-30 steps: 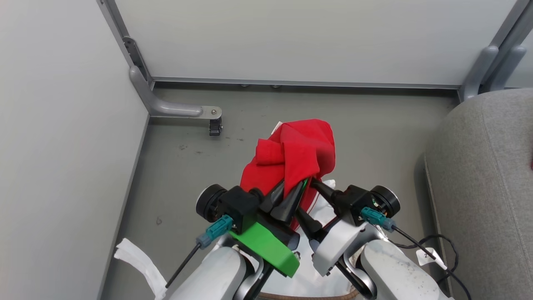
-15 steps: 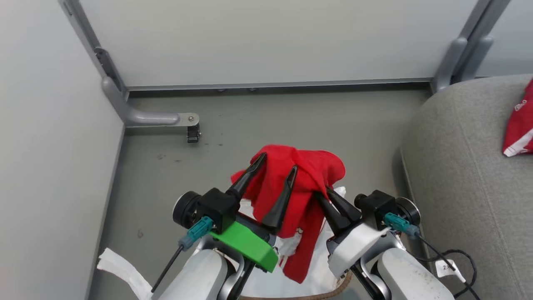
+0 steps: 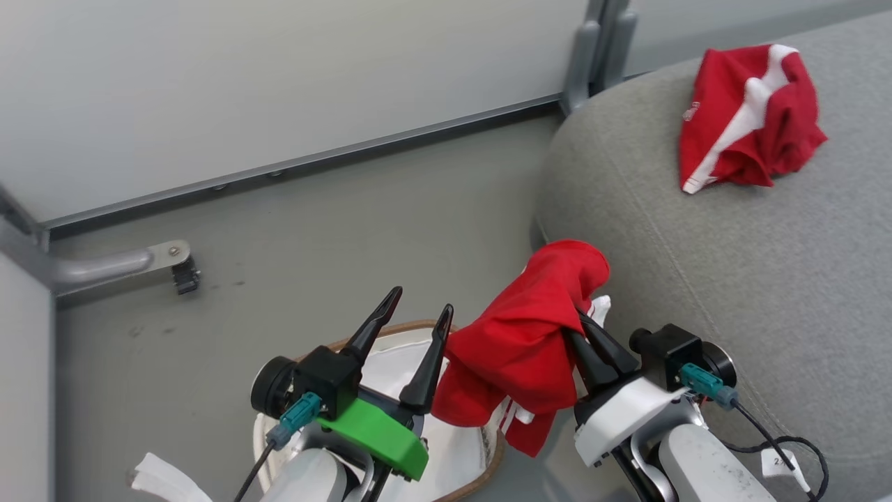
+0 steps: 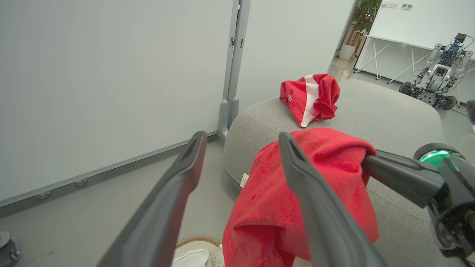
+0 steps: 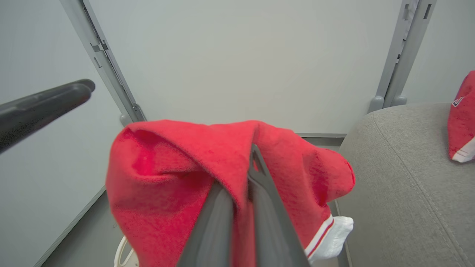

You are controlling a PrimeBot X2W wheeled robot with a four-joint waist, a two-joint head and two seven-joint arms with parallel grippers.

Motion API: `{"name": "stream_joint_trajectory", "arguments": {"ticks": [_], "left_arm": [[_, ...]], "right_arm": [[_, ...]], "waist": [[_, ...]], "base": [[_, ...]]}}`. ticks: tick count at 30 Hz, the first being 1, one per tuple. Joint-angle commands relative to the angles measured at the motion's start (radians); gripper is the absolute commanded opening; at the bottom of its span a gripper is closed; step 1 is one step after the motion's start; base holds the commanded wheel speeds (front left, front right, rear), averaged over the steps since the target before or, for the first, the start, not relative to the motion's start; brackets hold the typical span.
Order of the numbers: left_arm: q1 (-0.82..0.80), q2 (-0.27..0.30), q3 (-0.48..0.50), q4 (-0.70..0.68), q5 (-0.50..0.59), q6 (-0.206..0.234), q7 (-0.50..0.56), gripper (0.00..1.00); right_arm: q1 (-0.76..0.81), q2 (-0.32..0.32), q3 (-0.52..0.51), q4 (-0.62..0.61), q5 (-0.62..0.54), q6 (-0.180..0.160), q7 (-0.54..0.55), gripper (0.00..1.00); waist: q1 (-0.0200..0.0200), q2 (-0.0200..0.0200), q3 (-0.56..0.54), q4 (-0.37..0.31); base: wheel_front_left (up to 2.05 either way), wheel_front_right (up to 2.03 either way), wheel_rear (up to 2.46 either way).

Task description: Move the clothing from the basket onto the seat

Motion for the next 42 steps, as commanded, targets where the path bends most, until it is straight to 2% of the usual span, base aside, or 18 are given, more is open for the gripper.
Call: {"name": "stream_joint_trajectory", "arguments": {"ticks": [1,7,14,22,30,39,42], "left_arm": [[0.023,0.008,0.01,-0.003,0.004,0.001,0.0,1.0],[0.054,0.002,0.021,-0.001,0.01,0.001,0.0,1.0],[0.064,0.024,0.037,-0.019,0.027,0.001,0.0,1.0],[0.015,0.083,0.008,-0.031,0.032,0.001,0.0,1.0],[-0.047,0.152,-0.03,-0.079,0.023,0.001,0.0,1.0],[-0.144,0.207,-0.116,-0.124,-0.007,0.001,0.0,1.0],[-0.176,0.214,-0.142,-0.129,-0.015,0.001,0.0,1.0]], "right_arm": [[0.016,-0.002,-0.014,-0.007,-0.007,-0.001,-0.005,0.0],[0.044,-0.002,-0.067,-0.024,-0.045,-0.001,-0.005,0.0],[-0.008,-0.037,-0.145,-0.046,-0.107,-0.001,-0.005,0.0],[-0.212,-0.153,-0.229,-0.088,-0.154,-0.001,-0.005,0.0],[-0.534,-0.289,-0.328,-0.058,-0.183,-0.001,-0.005,0.0],[-0.768,-0.357,-0.403,0.012,-0.3,-0.001,0.064,0.0],[-0.803,-0.375,-0.481,0.073,-0.348,-0.002,0.1,0.0]], "waist": [[0.0,-0.0001,0.006,-0.16],[0.0,-0.0001,0.009,-0.247],[0.0,-0.0001,0.06,-0.272],[0.0,-0.0001,0.187,-0.219],[0.0,-0.0001,0.331,-0.154],[0.0,-0.0001,0.453,-0.073],[0.0,-0.0001,0.492,-0.04]], "base": [[0.0,0.0,0.0],[0.0,0.0,0.0],[0.0,0.0,0.0],[0.0,0.0,0.0],[0.0,0.0,0.0],[0.0,0.0,0.0],[0.0,0.0,0.0]]}}
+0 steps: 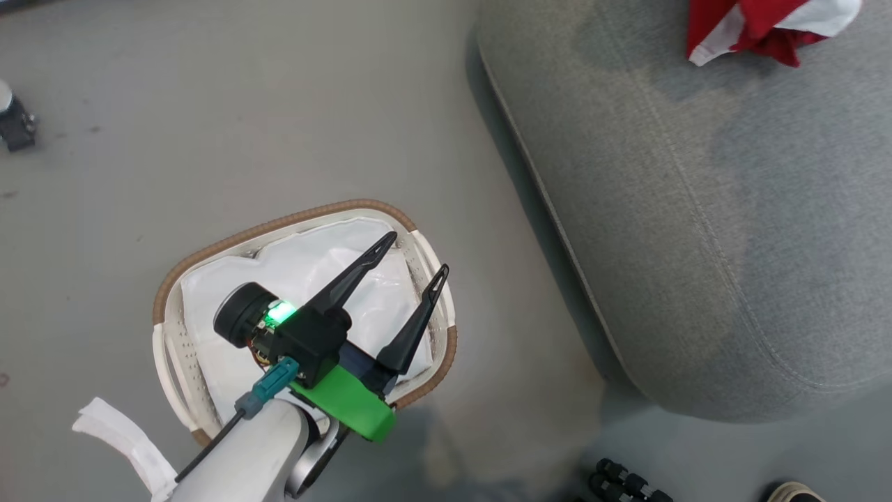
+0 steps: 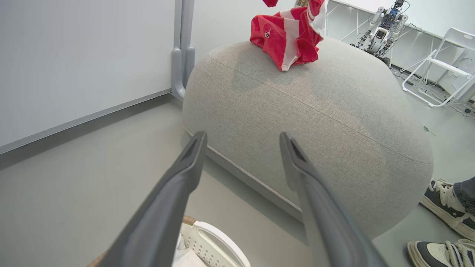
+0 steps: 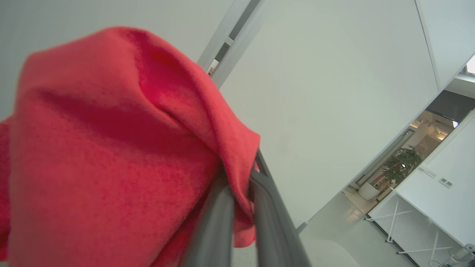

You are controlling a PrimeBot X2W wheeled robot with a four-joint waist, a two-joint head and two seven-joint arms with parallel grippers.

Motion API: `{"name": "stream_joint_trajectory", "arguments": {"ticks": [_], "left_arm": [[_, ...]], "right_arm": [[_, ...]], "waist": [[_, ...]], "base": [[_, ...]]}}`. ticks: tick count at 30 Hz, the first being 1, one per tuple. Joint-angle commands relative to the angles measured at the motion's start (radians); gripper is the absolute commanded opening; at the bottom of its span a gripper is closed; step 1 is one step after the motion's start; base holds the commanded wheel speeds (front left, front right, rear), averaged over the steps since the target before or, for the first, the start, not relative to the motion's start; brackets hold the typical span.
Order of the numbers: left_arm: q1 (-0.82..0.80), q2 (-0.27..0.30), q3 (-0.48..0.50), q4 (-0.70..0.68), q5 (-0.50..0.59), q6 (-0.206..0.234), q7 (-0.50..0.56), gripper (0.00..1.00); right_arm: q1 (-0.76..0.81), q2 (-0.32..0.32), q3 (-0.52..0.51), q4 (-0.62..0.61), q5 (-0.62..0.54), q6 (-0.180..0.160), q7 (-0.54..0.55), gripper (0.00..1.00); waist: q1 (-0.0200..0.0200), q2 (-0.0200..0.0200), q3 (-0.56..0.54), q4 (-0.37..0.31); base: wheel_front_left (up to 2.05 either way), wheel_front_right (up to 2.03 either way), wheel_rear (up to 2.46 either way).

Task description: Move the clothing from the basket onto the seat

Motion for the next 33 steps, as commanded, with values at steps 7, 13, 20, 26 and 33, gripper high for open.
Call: {"name": "stream_joint_trajectory", "arguments": {"ticks": [7,13,20,26,33], "left_arm": [[-0.067,0.019,-0.002,0.001,-0.019,0.001,0.0,1.0],[-0.083,0.026,0.024,-0.013,-0.021,0.001,0.0,1.0],[-0.093,0.023,0.044,-0.016,-0.022,0.001,0.0,1.0],[-0.067,0.022,0.049,-0.001,-0.026,0.001,0.0,1.0],[-0.035,0.002,0.048,0.022,-0.023,0.001,0.0,1.0]], "right_arm": [[0.023,0.012,-0.248,0.104,-0.112,-0.002,0.039,0.0],[0.102,0.061,-0.411,0.135,-0.189,-0.002,0.038,0.0],[0.169,0.105,-0.546,0.179,-0.215,-0.002,-0.025,0.0],[0.183,0.109,-0.575,0.26,-0.221,-0.002,-0.081,1.0],[0.252,0.126,-0.504,0.259,-0.176,-0.002,-0.097,1.0]], "waist": [[-0.0002,-0.0001,0.156,0.134],[-0.0002,-0.0001,0.198,0.151],[-0.0002,-0.0001,0.197,0.149],[-0.0002,-0.0001,0.153,0.123],[-0.0002,-0.0001,0.072,0.097]], "base": [[0.0,0.0,0.0],[0.0,0.0,0.0],[0.0,0.0,0.0],[0.0,0.0,0.0],[0.0,0.0,0.0]]}}
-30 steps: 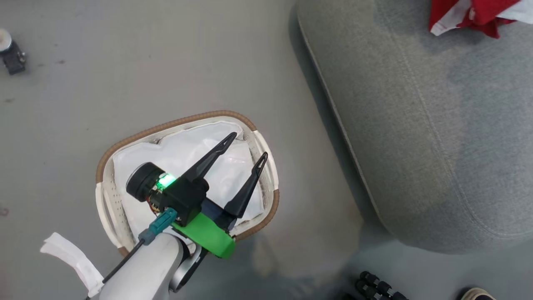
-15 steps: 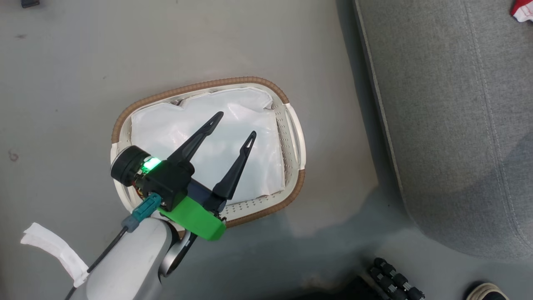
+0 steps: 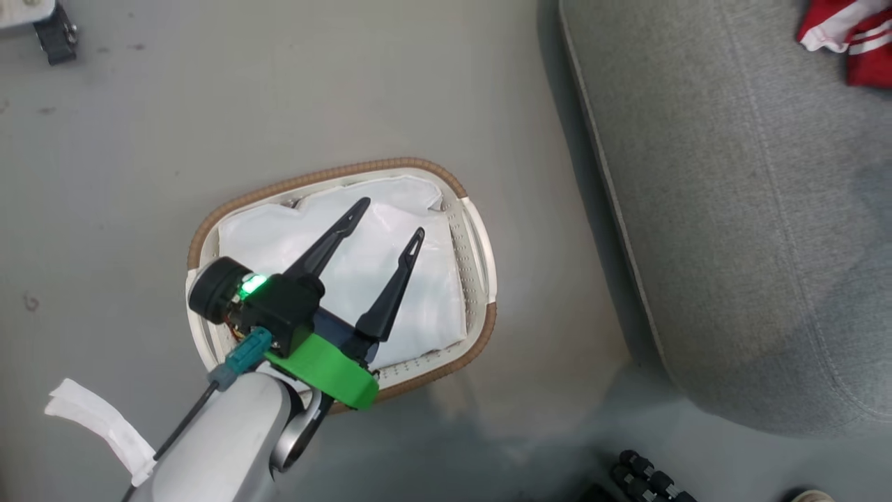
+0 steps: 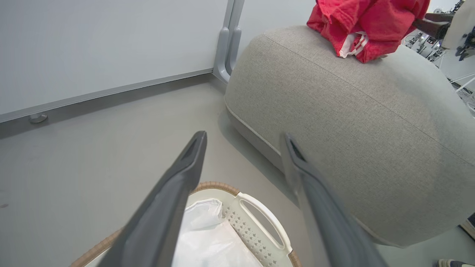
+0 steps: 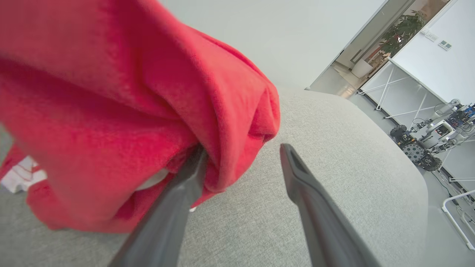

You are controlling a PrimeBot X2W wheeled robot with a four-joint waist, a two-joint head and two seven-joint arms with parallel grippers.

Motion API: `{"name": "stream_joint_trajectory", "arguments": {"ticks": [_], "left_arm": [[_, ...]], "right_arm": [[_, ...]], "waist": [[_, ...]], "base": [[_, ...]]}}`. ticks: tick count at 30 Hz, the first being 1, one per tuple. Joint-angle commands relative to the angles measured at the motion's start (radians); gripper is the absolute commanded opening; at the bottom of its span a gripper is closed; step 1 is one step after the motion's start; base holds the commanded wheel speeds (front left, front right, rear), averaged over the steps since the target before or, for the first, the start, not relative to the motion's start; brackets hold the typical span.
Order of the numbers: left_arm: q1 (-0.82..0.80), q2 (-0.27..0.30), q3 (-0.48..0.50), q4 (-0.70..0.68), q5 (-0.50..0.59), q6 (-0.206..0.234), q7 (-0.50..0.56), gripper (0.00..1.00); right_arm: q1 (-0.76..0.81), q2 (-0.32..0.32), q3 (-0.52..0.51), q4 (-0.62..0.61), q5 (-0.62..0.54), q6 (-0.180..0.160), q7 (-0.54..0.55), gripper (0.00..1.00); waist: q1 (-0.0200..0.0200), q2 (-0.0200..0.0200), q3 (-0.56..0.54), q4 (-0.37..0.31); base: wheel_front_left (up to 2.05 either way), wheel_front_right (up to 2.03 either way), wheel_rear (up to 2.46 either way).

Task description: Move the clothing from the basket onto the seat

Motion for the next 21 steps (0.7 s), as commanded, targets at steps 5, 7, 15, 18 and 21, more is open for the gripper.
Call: {"name": "stream_joint_trajectory", "arguments": {"ticks": [5,7,15,18,21], "left_arm": [[0.042,-0.021,0.013,0.026,0.006,0.001,0.0,1.0],[0.057,-0.029,0.026,0.037,0.011,0.001,0.0,1.0],[0.108,-0.068,0.082,0.078,0.024,0.001,0.0,1.0],[0.134,-0.083,0.132,0.091,0.034,0.001,0.0,1.0],[0.161,-0.101,0.185,0.106,0.043,0.001,0.0,1.0]], "right_arm": [[0.12,0.049,0.076,-0.085,0.071,-0.001,-0.004,1.0],[0.163,0.074,0.113,-0.121,0.091,-0.001,-0.005,1.0],[0.317,0.162,0.28,-0.295,0.156,-0.001,-0.005,1.0],[0.36,0.177,0.337,-0.348,0.196,-0.001,-0.005,1.0],[0.385,0.192,0.386,-0.38,0.22,-0.001,-0.005,1.0]], "waist": [[-0.0001,-0.0001,-0.102,-0.025],[-0.0001,-0.0001,-0.129,-0.024],[-0.0001,-0.0001,-0.235,0.015],[-0.0001,-0.0001,-0.267,0.036],[-0.0001,-0.0001,-0.297,0.055]], "base": [[0.0,0.0,0.0],[0.0,0.0,0.0],[0.0,0.0,0.0],[0.0,0.0,0.0],[0.0,0.0,0.0]]}}
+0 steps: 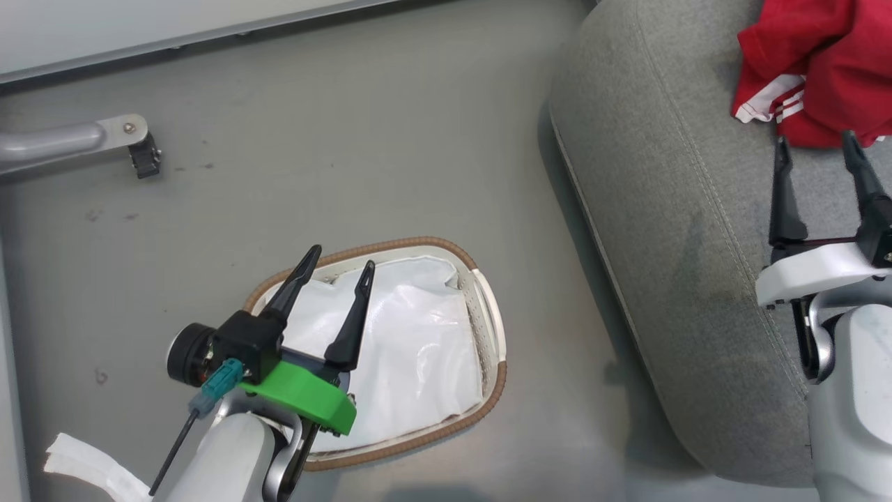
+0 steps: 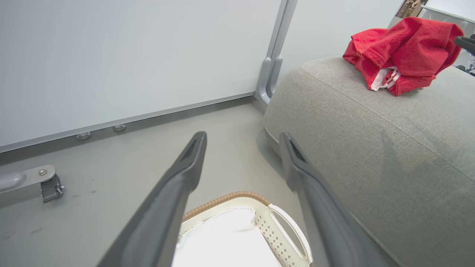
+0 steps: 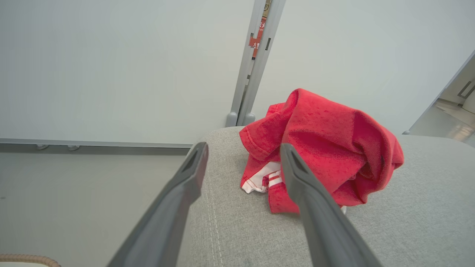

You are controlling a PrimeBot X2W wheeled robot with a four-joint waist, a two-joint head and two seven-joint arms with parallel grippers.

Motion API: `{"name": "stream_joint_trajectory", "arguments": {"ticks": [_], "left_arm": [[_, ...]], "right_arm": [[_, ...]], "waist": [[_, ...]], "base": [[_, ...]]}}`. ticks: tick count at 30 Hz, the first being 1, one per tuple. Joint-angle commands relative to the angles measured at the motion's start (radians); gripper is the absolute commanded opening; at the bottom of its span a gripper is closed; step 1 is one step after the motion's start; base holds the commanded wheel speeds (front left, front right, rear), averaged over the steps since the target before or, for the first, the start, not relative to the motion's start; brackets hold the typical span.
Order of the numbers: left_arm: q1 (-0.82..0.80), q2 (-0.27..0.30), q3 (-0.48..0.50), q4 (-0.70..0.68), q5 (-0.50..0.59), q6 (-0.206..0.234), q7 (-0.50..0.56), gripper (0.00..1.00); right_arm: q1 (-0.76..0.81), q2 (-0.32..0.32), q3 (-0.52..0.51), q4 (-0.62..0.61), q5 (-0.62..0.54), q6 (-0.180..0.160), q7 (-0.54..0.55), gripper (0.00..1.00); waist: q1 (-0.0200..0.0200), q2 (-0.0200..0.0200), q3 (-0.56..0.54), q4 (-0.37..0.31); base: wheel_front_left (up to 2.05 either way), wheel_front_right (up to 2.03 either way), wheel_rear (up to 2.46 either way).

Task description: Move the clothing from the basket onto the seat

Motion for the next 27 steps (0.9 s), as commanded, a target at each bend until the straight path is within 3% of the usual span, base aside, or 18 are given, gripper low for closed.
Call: {"name": "stream_joint_trajectory", "arguments": {"ticks": [1,18,27], "left_arm": [[0.028,-0.007,0.021,0.008,0.012,0.001,0.0,1.0],[0.134,-0.083,0.316,0.058,0.115,0.001,0.0,1.0],[0.211,-0.112,0.42,0.04,0.169,0.001,0.0,1.0]], "right_arm": [[0.022,0.005,0.012,-0.009,0.017,-0.001,-0.004,1.0],[0.123,0.051,0.242,0.036,0.122,-0.001,-0.005,1.0],[0.206,0.051,0.267,0.038,0.186,-0.001,-0.005,1.0]], "waist": [[0.0001,0.0,-0.053,0.043],[0.0001,0.0,-0.173,0.15],[0.0001,0.0,-0.233,0.161]], "base": [[0.0,0.0,0.0],[0.0,0.0,0.0],[0.0,0.0,0.0]]}}
